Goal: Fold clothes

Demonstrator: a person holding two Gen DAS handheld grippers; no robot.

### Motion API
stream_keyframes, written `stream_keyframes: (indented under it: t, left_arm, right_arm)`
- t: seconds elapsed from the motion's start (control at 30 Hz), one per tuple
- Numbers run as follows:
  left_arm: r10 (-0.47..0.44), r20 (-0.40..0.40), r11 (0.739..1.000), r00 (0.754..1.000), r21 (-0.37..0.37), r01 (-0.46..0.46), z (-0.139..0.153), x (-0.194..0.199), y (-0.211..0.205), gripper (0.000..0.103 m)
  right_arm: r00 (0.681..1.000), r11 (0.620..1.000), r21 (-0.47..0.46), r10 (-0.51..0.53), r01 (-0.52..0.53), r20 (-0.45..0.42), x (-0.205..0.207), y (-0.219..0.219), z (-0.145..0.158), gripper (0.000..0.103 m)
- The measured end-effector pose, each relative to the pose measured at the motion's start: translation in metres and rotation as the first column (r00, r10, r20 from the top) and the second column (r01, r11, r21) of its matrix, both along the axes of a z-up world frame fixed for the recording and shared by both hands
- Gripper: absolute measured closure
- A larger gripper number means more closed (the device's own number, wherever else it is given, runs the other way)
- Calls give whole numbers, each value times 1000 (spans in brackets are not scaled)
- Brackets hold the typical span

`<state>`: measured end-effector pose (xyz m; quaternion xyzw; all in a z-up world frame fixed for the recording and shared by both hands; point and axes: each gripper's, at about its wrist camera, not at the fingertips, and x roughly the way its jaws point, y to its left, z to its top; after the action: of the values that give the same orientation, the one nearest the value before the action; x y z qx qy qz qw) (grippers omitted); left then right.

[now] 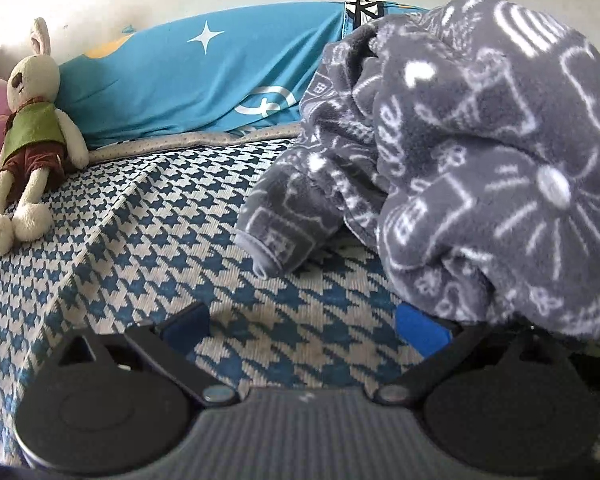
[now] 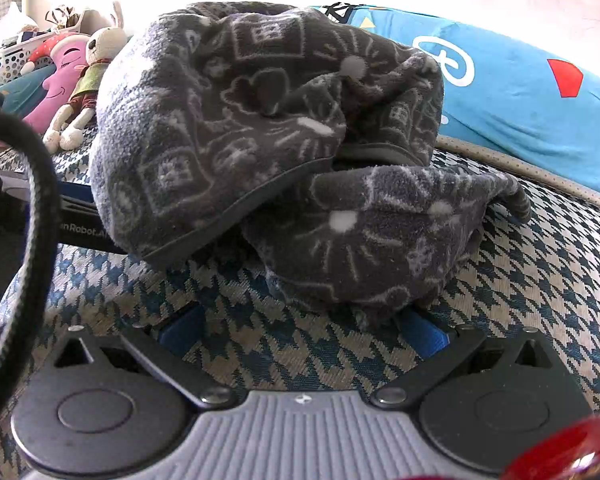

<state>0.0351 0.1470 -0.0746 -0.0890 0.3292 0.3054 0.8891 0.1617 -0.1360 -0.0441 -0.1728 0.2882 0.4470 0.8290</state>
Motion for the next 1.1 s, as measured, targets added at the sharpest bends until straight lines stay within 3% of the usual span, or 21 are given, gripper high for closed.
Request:
stream_keyframes:
  t: [1.1]
  left_arm:
    - [-11,-3,1000,1000,4,11,0,0,-3,0]
  right_arm:
    - [1000,1000,0,2,-2,0,-5,-5,1,0]
